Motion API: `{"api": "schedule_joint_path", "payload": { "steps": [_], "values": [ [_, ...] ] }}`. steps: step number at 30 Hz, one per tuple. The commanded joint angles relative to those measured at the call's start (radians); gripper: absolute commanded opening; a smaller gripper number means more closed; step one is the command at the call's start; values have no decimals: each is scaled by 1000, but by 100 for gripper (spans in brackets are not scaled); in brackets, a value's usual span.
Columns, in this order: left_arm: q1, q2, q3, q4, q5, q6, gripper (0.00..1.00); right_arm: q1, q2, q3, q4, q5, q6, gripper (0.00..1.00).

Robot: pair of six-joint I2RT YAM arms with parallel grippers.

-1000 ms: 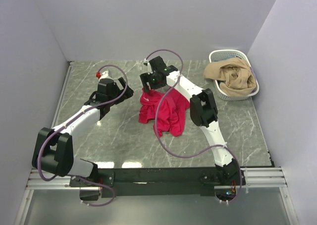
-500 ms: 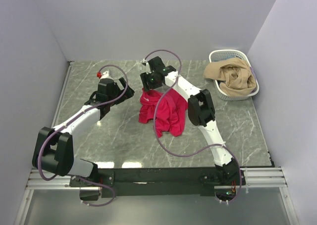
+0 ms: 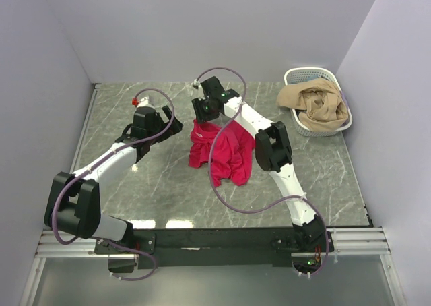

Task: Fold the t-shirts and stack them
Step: Flatten the tshirt out

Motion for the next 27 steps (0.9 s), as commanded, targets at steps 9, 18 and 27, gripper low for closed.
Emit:
{"api": "schedule_joint_path", "payload": {
  "steps": [9, 18, 27],
  "values": [
    [-4, -2, 22, 25, 10, 23, 99, 14, 64, 70, 6, -6, 20, 41],
    [-5, 11, 17, 38, 27, 20, 99, 16, -70, 11, 46, 86, 0, 0],
    [-5, 32, -1, 74, 75, 4, 99, 16, -398, -117, 84, 224, -35, 0]
  ]
}}
